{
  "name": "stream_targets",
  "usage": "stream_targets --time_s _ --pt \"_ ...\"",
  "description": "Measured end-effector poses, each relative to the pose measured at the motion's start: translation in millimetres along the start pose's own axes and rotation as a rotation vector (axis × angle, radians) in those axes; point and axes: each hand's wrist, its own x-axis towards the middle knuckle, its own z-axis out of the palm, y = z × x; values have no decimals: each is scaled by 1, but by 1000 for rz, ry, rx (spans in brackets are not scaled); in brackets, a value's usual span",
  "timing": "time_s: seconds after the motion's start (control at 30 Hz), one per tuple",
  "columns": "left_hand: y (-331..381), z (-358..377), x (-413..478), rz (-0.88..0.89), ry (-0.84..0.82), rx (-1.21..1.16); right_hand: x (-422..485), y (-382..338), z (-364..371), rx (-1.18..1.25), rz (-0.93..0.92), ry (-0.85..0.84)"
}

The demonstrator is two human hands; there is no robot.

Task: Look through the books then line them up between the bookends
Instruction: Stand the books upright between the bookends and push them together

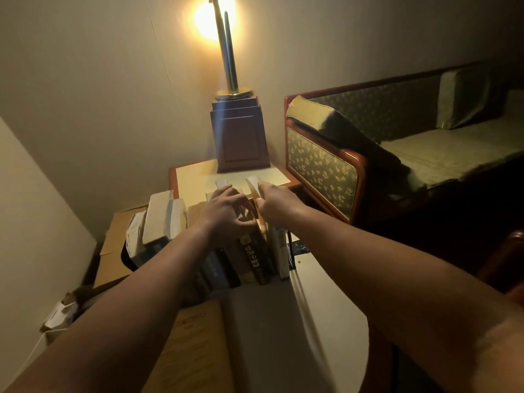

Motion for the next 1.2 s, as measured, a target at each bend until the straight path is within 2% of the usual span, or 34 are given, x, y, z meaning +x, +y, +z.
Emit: stream_targets --time_s 0.17,0.33,0.43,0.6,0.8,0.97,1.07,1.2 --pt "2 0 -1 -21 3 42 -12 18 15 385 110 -66" --pt "-5 -1 -3 -27 -3 24 -45 44 48 620 65 -154" --pt "-5 -2 -4 -19 -13 19 -57 65 65 751 108 -190" --pt "-4 -1 -4 -25 -35 14 -57 93 97 768 173 -214" --pt "-7 1 -6 -47 -18 -110 -53 107 120 812 103 -181" --pt "-9 2 -5 -54 -18 -120 -41 115 133 702 42 -103" --pt "-7 2 0 -50 -20 -92 -36 118 137 750 40 -119" --pt "0 -2 10 -13 -103 -47 -35 120 131 767 5 -137"
